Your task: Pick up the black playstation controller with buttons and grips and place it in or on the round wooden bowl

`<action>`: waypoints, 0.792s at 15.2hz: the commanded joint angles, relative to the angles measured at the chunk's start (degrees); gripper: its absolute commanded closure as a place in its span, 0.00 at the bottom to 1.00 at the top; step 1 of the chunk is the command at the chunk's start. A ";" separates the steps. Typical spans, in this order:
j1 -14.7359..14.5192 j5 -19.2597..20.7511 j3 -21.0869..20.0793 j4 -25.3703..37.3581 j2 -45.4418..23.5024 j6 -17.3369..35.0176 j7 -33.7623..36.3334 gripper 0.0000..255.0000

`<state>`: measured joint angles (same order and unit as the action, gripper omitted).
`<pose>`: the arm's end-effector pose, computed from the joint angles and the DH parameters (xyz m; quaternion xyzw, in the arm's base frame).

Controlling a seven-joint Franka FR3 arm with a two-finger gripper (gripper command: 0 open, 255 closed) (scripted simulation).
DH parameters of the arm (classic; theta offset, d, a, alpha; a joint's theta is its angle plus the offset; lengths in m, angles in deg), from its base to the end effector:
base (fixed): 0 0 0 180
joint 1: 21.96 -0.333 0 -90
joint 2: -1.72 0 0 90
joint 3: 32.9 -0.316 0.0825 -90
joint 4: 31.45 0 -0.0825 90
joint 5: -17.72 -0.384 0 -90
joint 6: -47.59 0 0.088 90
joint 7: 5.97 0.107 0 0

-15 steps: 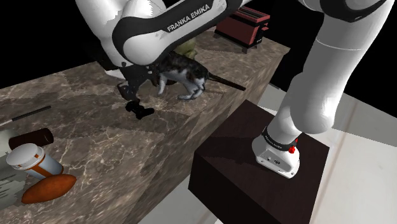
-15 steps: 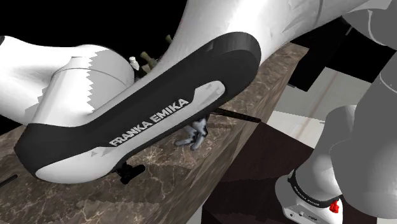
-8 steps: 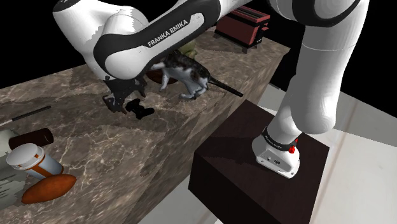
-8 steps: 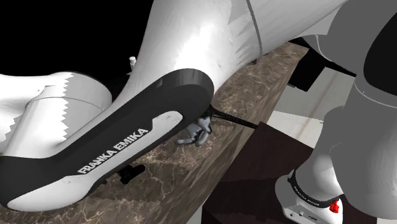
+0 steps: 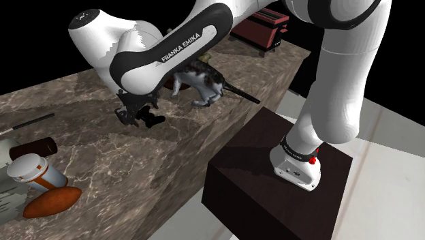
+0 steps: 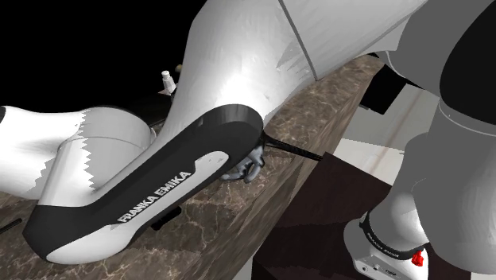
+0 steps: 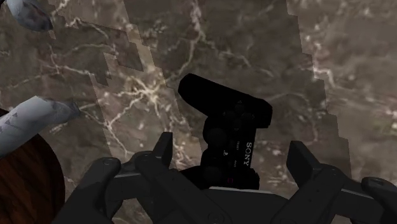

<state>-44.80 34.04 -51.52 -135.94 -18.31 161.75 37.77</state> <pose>0.4821 0.3863 0.3415 0.9936 0.0439 -0.0103 0.1037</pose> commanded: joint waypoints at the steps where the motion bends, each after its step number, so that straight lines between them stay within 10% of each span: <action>1: 0.01 0.01 0.00 -0.06 0.00 0.07 0.01 0.00; 4: 0.01 0.01 0.00 -0.05 0.00 0.06 0.00 0.00; 5: 0.01 0.01 0.00 -0.05 0.00 0.06 0.00 1.00; 12: 0.01 0.01 0.01 -0.06 0.00 0.07 0.00 1.00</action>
<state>-44.78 34.05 -51.51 -135.99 -18.29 161.84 37.77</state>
